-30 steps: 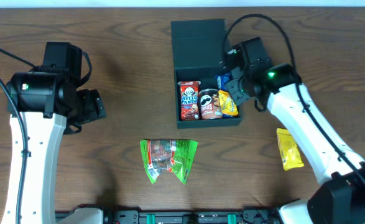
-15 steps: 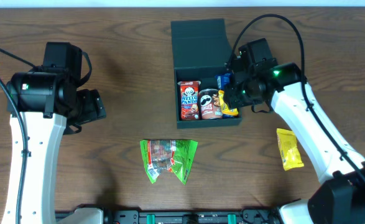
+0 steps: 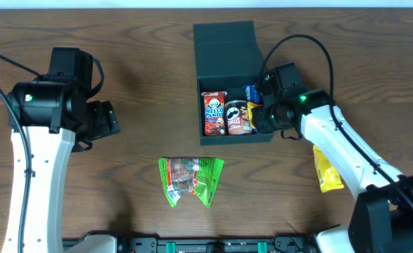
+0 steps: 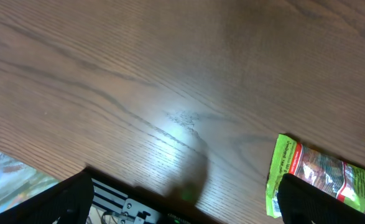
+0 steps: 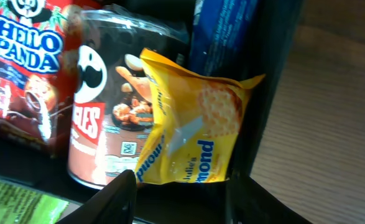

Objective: Pack container
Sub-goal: 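Push the yellow packet down between the can and blue bar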

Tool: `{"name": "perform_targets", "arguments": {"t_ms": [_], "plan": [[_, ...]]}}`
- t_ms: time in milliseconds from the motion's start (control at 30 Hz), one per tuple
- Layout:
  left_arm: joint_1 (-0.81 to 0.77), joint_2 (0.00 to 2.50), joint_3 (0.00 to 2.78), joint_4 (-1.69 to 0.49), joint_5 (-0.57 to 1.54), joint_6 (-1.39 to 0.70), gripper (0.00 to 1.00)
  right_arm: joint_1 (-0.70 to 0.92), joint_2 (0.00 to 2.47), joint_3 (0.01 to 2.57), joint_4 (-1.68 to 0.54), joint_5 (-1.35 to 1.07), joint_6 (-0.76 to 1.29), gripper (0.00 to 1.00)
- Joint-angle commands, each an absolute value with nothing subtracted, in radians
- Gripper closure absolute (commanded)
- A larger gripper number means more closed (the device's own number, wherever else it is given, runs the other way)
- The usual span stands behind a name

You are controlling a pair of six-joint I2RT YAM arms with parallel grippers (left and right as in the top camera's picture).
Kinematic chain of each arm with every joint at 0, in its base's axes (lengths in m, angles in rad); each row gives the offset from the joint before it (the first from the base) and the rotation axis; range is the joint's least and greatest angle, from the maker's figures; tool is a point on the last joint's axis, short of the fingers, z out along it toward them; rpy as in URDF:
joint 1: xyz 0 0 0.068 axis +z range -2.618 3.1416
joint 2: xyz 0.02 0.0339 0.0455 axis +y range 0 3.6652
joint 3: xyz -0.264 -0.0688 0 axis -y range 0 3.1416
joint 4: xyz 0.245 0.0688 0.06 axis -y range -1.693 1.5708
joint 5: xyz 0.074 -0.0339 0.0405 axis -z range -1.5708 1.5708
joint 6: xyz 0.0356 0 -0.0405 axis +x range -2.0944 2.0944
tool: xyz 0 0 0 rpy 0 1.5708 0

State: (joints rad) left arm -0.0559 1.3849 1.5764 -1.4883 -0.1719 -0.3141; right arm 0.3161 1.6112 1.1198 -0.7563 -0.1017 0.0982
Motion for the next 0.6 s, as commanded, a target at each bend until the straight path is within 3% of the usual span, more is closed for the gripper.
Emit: {"name": "perform_targets", "arguments": {"t_ms": [0, 567], "plan": [[-0.051, 1.386, 1.573, -1.491, -0.186, -0.318, 0.05, 0.315, 1.606, 1.106, -0.749, -0.076, 0.089, 0.51], [-0.051, 1.386, 1.573, -1.491, -0.186, -0.318, 0.05, 0.315, 1.611, 1.05, -0.618, -0.076, 0.1, 0.51]]}}
